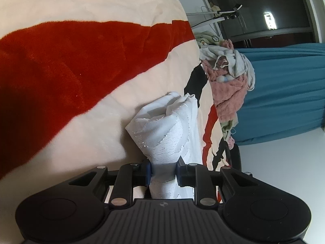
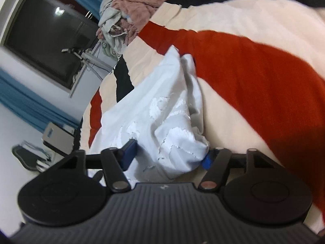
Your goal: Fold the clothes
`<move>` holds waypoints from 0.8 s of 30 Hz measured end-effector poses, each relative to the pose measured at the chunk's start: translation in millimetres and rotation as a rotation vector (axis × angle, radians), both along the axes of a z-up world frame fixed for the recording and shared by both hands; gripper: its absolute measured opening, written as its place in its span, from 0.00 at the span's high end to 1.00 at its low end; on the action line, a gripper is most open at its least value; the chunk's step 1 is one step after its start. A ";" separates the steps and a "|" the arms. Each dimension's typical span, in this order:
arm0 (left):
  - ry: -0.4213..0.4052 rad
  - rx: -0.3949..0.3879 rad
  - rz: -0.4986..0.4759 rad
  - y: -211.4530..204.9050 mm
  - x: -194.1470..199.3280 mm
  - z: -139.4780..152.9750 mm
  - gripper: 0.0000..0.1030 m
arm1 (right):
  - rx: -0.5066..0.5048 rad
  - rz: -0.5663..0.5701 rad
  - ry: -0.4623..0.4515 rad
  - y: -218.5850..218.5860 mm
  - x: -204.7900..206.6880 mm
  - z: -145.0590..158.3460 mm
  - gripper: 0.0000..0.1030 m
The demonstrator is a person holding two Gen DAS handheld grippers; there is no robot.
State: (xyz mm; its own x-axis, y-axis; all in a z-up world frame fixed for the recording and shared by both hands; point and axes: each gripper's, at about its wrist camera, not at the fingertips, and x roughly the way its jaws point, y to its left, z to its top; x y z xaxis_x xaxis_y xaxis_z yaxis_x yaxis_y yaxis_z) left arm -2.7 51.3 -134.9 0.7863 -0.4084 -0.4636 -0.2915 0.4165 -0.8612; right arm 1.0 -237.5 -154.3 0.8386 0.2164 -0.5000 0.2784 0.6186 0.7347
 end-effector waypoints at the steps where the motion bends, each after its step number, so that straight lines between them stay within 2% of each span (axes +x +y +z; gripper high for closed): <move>1: -0.002 0.001 -0.001 -0.2 -0.1 -0.2 0.76 | -0.025 0.007 -0.008 1.6 0.1 2.6 0.48; 4: -0.010 0.005 -0.006 -0.9 -1.0 -0.6 0.76 | -0.085 0.025 -0.029 4.4 -0.8 9.1 0.62; 7: -0.023 0.022 -0.018 -2.5 -3.4 1.5 0.77 | -0.118 0.031 -0.044 4.6 -4.5 13.2 0.72; 9: -0.036 0.033 -0.026 -4.0 -4.0 3.9 0.77 | -0.121 0.031 -0.055 2.9 -8.5 15.8 0.75; 17: -0.064 0.015 -0.072 -6.8 -23.3 14.5 0.77 | -0.088 0.008 -0.096 -7.8 -29.7 29.9 0.79; 20: -0.078 -0.018 -0.112 -11.6 -28.7 26.8 0.77 | -0.076 -0.008 -0.132 -18.4 -42.1 48.4 0.80; 24: -0.064 -0.079 -0.189 -29.4 -17.0 54.5 0.77 | 0.036 -0.034 -0.172 -56.4 -44.7 82.2 0.83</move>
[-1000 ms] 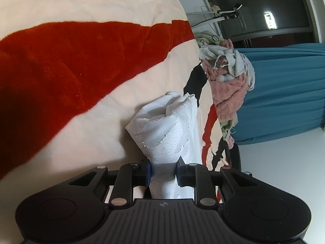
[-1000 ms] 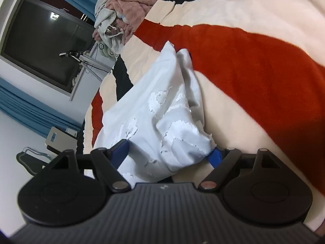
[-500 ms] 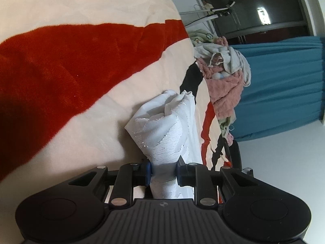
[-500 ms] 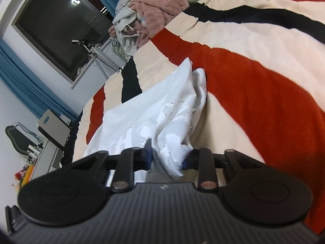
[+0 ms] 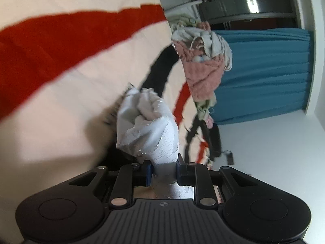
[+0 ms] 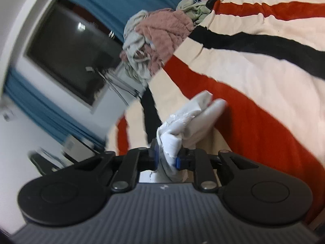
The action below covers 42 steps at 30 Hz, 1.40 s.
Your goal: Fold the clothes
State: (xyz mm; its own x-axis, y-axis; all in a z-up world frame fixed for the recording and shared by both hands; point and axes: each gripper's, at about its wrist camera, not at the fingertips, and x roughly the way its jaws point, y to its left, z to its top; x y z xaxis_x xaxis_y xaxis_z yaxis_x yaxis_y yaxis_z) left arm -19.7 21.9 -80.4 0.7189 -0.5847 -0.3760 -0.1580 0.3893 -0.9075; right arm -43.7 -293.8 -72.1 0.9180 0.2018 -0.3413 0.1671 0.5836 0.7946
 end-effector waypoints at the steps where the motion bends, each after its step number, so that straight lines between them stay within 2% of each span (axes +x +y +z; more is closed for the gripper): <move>1: 0.002 -0.010 -0.024 -7.0 5.9 8.9 0.77 | 0.004 -0.009 -0.010 -10.1 2.6 10.3 0.84; 4: 0.006 -0.018 -0.098 -35.3 32.5 39.1 0.77 | 0.004 -0.037 -0.040 -42.3 14.7 37.9 0.84; 7: 0.028 0.016 -0.165 -73.1 70.4 68.3 0.77 | -0.021 -0.059 -0.043 -76.3 32.1 60.4 0.84; 10: 0.020 0.092 -0.223 -122.8 114.9 92.7 0.77 | -0.007 -0.086 -0.019 -118.0 61.1 70.0 0.85; 15: -0.019 0.229 -0.326 -212.9 197.7 129.4 0.77 | -0.071 -0.131 0.009 -187.3 124.5 83.3 0.85; 18: -0.090 0.284 -0.373 -267.3 251.0 149.4 0.77 | -0.112 -0.169 -0.016 -229.8 167.2 91.8 0.85; 22: -0.214 0.295 -0.409 -327.1 314.4 160.9 0.77 | -0.192 -0.216 -0.084 -280.7 216.7 104.1 0.85; 24: -0.280 0.323 -0.424 -354.5 339.0 155.3 0.77 | -0.275 -0.226 -0.102 -291.4 234.1 97.2 0.85; 26: -0.340 0.392 -0.449 -380.7 359.3 139.7 0.77 | -0.360 -0.235 -0.108 -298.1 249.6 83.7 0.85; 29: -0.403 0.477 -0.480 -400.5 379.6 96.6 0.77 | -0.404 -0.198 -0.049 -303.4 265.8 41.5 0.85; 32: -0.351 0.474 -0.530 -397.4 382.4 37.3 0.77 | -0.377 -0.168 0.040 -301.4 267.4 -3.5 0.85; 35: -0.304 0.511 -0.580 -377.1 364.8 -4.6 0.77 | -0.324 -0.147 0.113 -291.9 253.8 -37.5 0.85; 39: -0.327 0.616 -0.640 -359.9 339.1 -27.7 0.73 | -0.289 -0.140 0.186 -268.2 225.3 -63.4 0.84; 42: -0.327 0.697 -0.674 -349.7 318.0 -26.5 0.65 | -0.248 -0.174 0.291 -251.5 204.6 -77.5 0.83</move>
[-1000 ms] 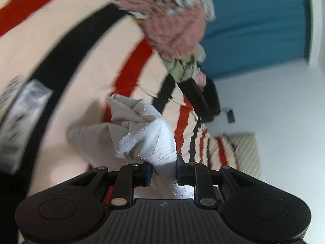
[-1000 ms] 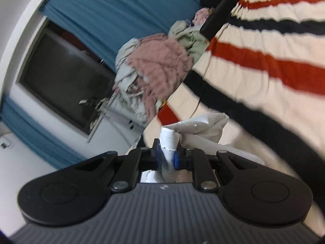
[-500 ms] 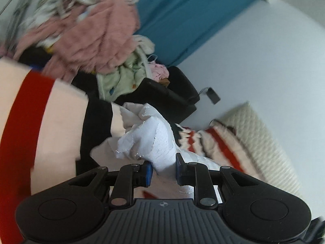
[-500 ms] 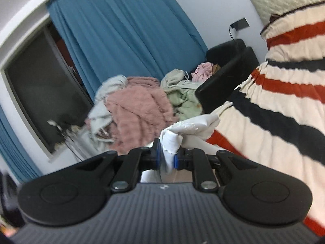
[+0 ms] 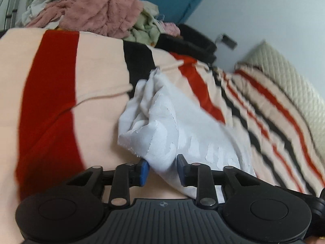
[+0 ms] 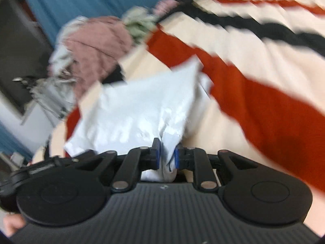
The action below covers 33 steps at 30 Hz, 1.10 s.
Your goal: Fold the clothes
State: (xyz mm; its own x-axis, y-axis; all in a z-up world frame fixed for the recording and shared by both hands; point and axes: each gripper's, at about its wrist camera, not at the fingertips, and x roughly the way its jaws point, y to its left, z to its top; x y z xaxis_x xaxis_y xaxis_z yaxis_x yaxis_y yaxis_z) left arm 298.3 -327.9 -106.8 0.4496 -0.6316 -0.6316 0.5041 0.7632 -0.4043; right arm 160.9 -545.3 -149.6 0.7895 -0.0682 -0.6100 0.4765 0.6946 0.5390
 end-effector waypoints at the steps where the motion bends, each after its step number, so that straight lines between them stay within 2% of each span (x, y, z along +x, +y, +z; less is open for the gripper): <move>1: -0.019 0.030 -0.011 2.8 -9.0 4.5 0.62 | 0.002 0.001 0.005 4.0 -6.1 2.5 0.83; 3: -0.054 0.064 -0.027 9.4 -28.5 20.4 0.54 | 0.005 0.004 0.015 11.9 -18.3 8.8 0.83; 5: -0.074 0.077 -0.047 12.5 -47.9 45.2 0.49 | -0.015 0.009 0.015 18.1 -31.8 27.7 0.83; 7: -0.112 0.087 -0.064 17.9 -70.6 72.6 0.40 | -0.025 0.014 0.008 22.9 -44.4 48.5 0.83; 9: -0.162 0.085 -0.083 25.2 -98.2 104.0 0.29 | -0.046 0.027 -0.014 29.4 -60.5 79.1 0.83; 14: -0.257 0.092 -0.080 37.6 -159.4 175.5 0.18 | -0.127 0.071 -0.080 50.0 -101.0 154.1 0.80; 15: -0.273 0.094 -0.076 42.2 -172.5 188.7 0.14 | -0.144 0.079 -0.086 55.6 -110.1 168.1 0.71; 16: -0.289 0.096 -0.073 47.3 -185.5 201.6 0.11 | -0.161 0.088 -0.100 62.3 -120.2 181.6 0.46; 17: -0.310 0.098 -0.068 53.9 -198.3 213.1 0.04 | -0.177 0.095 -0.116 69.1 -130.5 194.8 0.31; 18: -0.333 0.098 -0.060 61.0 -211.3 223.0 0.00 | -0.191 0.098 -0.140 76.2 -141.7 205.8 0.10; 20: -0.368 0.093 -0.053 77.0 -238.7 242.2 0.00 | -0.227 0.094 -0.172 90.3 -163.7 227.1 0.12; 24: -0.383 0.061 -0.022 110.2 -284.2 268.1 0.00 | -0.253 0.119 -0.205 113.3 -198.6 254.2 0.12; 29: -0.430 0.050 0.014 148.5 -336.3 285.0 0.00 | -0.334 0.142 -0.215 140.8 -231.2 268.6 0.12; 33: -0.499 0.094 0.051 167.6 -373.2 287.5 0.00 | -0.389 0.159 -0.206 157.4 -246.9 267.5 0.12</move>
State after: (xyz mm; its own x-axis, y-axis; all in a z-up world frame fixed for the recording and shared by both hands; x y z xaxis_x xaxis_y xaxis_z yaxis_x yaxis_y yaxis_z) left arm -74.9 -160.3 180.7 0.7399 -0.5517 -0.3850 0.5795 0.8133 -0.0519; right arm -86.0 -388.0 117.9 0.9108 -0.1289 -0.3922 0.2579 0.9195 0.2966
